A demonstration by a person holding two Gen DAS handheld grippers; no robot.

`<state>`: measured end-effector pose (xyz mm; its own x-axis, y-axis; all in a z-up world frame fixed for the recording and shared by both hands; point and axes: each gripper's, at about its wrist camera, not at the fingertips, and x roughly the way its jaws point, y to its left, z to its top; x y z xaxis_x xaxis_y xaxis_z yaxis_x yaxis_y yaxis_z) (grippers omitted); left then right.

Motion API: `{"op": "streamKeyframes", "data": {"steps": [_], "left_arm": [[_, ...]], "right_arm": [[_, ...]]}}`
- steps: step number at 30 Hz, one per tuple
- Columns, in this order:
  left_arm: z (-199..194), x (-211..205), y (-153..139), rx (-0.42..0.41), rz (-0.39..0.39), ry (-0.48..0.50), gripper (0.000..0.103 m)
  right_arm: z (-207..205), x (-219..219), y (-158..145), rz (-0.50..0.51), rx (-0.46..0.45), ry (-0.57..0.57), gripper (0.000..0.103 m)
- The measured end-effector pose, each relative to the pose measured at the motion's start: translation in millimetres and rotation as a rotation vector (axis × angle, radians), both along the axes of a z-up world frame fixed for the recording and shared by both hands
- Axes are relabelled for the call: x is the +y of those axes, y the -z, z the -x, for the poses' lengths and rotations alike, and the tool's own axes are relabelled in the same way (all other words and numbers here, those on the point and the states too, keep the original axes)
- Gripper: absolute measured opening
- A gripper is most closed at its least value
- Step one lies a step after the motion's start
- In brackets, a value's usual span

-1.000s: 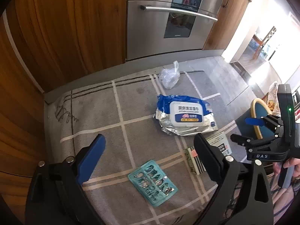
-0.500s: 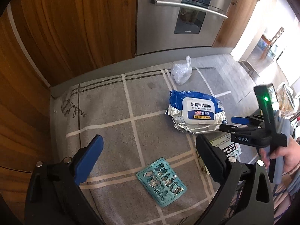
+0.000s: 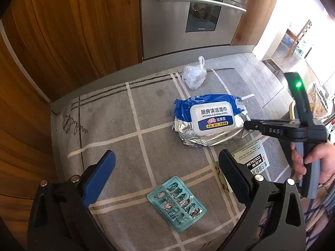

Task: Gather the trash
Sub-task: 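Grasp the blue-and-white wipes packet with the right tool and lift it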

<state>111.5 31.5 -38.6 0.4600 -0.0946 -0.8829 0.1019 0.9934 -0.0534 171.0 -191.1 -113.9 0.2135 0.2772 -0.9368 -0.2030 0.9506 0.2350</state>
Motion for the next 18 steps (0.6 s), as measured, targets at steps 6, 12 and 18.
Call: {"op": "streamKeyframes", "data": {"steps": [6,12,18], "left_arm": [[0,-4,-5,-0.031,-0.017,0.004,0.097],[-2,-7,-8,-0.044,-0.020,0.006,0.097],[-3,-9,-10,-0.050,-0.013,0.011,0.097]], "right_arm": [[18,10,-51,0.030,-0.173,-0.111,0.007],[31,19,-85,0.130,-0.300,-0.180,0.006],[49,30,-108,0.240,-0.402,-0.260,0.006]]}}
